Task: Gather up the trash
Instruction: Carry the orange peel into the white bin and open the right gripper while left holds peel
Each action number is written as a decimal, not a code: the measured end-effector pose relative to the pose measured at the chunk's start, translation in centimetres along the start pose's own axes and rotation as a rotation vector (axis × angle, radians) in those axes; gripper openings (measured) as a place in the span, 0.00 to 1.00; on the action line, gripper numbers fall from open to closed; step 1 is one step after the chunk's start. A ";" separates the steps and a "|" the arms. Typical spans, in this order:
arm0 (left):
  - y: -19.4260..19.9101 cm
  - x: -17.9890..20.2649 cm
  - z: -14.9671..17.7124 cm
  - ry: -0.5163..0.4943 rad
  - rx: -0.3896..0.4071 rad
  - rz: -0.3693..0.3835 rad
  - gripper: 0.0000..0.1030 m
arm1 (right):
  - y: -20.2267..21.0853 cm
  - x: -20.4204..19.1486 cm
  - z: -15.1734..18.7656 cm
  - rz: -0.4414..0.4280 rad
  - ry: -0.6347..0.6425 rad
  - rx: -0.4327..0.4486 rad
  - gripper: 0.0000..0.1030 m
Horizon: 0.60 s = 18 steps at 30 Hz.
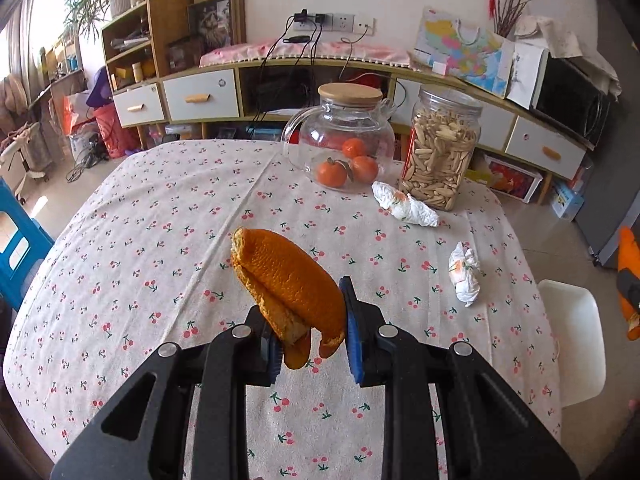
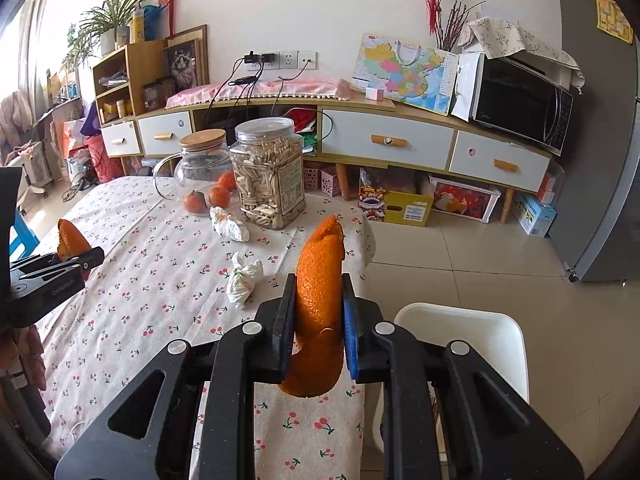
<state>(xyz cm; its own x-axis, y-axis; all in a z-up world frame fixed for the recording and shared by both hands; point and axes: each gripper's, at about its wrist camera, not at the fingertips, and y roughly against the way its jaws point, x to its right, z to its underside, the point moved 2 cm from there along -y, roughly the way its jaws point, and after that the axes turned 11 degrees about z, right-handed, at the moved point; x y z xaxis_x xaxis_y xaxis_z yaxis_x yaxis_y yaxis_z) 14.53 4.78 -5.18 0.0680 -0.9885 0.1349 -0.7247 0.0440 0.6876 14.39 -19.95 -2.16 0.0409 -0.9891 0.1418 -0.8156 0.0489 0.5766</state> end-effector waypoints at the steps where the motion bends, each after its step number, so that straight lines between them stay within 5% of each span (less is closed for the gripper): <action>1: 0.4 0.4 -0.2 -0.017 0.021 -0.002 0.24 | 0.1 0.1 -0.1 0.008 -0.008 0.011 0.19; 8: 3.2 3.1 -1.2 -0.065 0.145 -0.003 0.24 | 0.8 2.3 -0.5 0.054 -0.069 0.056 0.19; 18: 3.0 7.2 -0.8 -0.073 0.141 0.053 0.24 | 1.6 5.5 0.5 0.136 -0.059 0.082 0.19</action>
<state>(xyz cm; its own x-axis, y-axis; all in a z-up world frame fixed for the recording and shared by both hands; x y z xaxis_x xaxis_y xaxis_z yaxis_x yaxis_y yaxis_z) 13.38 -2.08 -1.60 -0.0190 -0.9935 0.1119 -0.8156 0.0802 0.5730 12.99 -25.39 -0.88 -0.1054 -0.9806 0.1652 -0.8558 0.1740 0.4872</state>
